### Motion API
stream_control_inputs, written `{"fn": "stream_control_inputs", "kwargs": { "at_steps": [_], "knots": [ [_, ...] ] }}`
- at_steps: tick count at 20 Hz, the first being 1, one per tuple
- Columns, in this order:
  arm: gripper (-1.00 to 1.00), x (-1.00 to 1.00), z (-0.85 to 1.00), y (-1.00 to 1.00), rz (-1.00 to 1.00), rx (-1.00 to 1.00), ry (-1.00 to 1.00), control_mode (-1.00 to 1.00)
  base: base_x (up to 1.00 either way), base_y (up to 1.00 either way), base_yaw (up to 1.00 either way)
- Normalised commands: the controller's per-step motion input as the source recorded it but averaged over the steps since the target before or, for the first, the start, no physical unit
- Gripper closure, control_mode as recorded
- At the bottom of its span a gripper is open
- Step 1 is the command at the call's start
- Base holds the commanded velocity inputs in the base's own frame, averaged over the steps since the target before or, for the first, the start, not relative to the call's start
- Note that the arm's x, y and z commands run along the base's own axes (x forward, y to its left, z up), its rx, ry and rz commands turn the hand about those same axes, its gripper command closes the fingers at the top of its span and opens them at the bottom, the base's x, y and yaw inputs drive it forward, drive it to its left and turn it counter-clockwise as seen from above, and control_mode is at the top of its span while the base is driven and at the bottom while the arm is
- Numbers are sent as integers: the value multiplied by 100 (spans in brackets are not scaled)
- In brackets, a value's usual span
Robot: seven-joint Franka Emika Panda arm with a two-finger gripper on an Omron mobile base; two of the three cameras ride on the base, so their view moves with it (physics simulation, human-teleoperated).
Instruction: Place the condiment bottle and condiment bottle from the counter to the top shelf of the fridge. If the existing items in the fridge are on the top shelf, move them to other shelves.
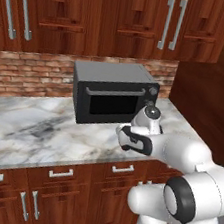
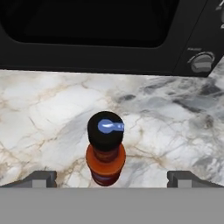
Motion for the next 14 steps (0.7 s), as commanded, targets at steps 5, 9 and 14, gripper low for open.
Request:
{"fn": "stream_control_inputs", "kwargs": {
  "at_steps": [5,9,14],
  "knots": [
    [-100,11,-6,0,0,0,0,-100,0,0,0],
    [-100,12,-7,0,0,0,-3,-100,0,0,0],
    [-100,8,-6,0,0,0,-3,-100,0,0,0]
  ]
}}
